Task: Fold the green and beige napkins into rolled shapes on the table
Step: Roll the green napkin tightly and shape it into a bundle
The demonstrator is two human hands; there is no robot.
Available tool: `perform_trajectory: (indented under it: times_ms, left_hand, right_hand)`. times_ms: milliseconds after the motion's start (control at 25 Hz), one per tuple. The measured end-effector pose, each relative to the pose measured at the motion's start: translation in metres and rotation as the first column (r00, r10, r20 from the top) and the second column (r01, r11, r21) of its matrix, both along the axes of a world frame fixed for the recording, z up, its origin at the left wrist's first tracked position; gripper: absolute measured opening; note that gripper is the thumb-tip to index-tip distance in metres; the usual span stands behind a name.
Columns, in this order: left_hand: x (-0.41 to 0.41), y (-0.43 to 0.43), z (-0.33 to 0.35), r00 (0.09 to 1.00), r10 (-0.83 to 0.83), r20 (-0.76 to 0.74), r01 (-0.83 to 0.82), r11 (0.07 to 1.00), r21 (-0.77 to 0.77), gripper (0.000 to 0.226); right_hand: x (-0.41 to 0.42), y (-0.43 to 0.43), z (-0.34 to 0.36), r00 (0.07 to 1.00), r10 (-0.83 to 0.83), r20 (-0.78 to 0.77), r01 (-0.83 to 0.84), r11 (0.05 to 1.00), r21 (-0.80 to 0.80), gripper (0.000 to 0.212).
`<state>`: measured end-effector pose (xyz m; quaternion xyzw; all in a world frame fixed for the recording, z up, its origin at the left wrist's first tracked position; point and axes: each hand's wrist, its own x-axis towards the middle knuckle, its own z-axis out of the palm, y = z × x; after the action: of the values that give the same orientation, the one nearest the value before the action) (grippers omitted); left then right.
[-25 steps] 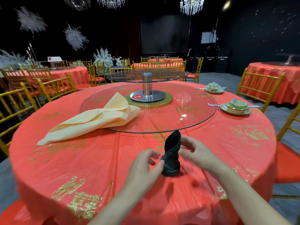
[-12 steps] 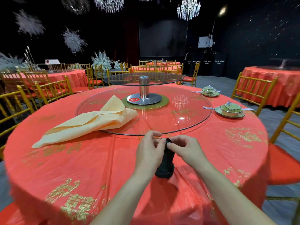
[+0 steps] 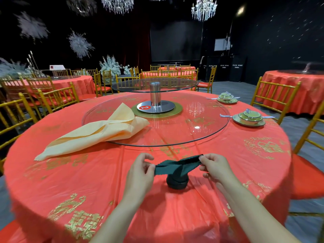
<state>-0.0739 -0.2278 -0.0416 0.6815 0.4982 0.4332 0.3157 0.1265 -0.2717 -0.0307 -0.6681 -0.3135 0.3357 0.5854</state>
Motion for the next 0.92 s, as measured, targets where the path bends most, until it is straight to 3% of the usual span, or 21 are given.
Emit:
perform_trajectory:
  times_ms: [120, 200, 360, 480, 560, 640, 720, 800, 920]
  left_hand:
    - [-0.002, 0.006, -0.006, 1.0, 0.023, 0.001, -0.023, 0.997, -0.069, 0.024]
    - [0.009, 0.007, -0.001, 1.0, 0.007, 0.019, -0.006, 0.998, -0.061, 0.025]
    - [0.027, 0.009, 0.018, 1.0, -0.015, 0.019, 0.016, 0.999, -0.035, 0.023]
    - [0.033, 0.011, 0.036, 0.995, -0.025, 0.093, 0.04, 0.986, -0.159, 0.011]
    - [0.037, 0.008, 0.047, 0.997, -0.05, 0.059, 0.063, 0.971, -0.23, 0.027]
    - [0.041, 0.004, 0.048, 0.993, -0.074, -0.087, 0.054, 0.978, -0.203, 0.047]
    - [0.043, 0.001, 0.041, 0.991, -0.081, -0.111, 0.057, 0.977, -0.208, 0.037]
    - [0.039, 0.003, 0.034, 0.996, -0.074, 0.055, 0.088, 0.943, -0.322, 0.02]
    - [0.028, 0.008, 0.025, 0.951, 0.026, 0.309, 0.127, 0.877, -0.464, 0.018]
  right_hand:
    - [-0.007, 0.001, -0.01, 0.996, 0.049, 0.078, -0.048, 0.999, -0.012, 0.019]
    - [-0.015, 0.005, -0.005, 0.978, 0.083, 0.189, -0.085, 0.996, 0.005, 0.003]
    - [-0.024, 0.015, 0.022, 0.83, 0.119, 0.544, -0.1, 0.993, -0.065, 0.014]
    - [-0.034, 0.019, 0.033, 0.714, 0.122, 0.689, -0.055, 0.991, -0.119, 0.039]
    - [-0.042, 0.021, 0.031, 0.701, 0.12, 0.703, -0.042, 0.991, -0.128, 0.036]
    - [-0.046, 0.023, 0.026, 0.722, 0.111, 0.683, -0.056, 0.993, -0.102, 0.023]
    - [-0.044, 0.023, 0.021, 0.769, 0.057, 0.637, -0.052, 0.998, -0.026, 0.012]
    - [-0.039, 0.024, 0.014, 0.821, 0.023, 0.57, -0.04, 0.999, 0.017, 0.014]
    - [-0.028, 0.025, 0.001, 0.878, 0.005, 0.478, -0.01, 1.0, 0.008, 0.016]
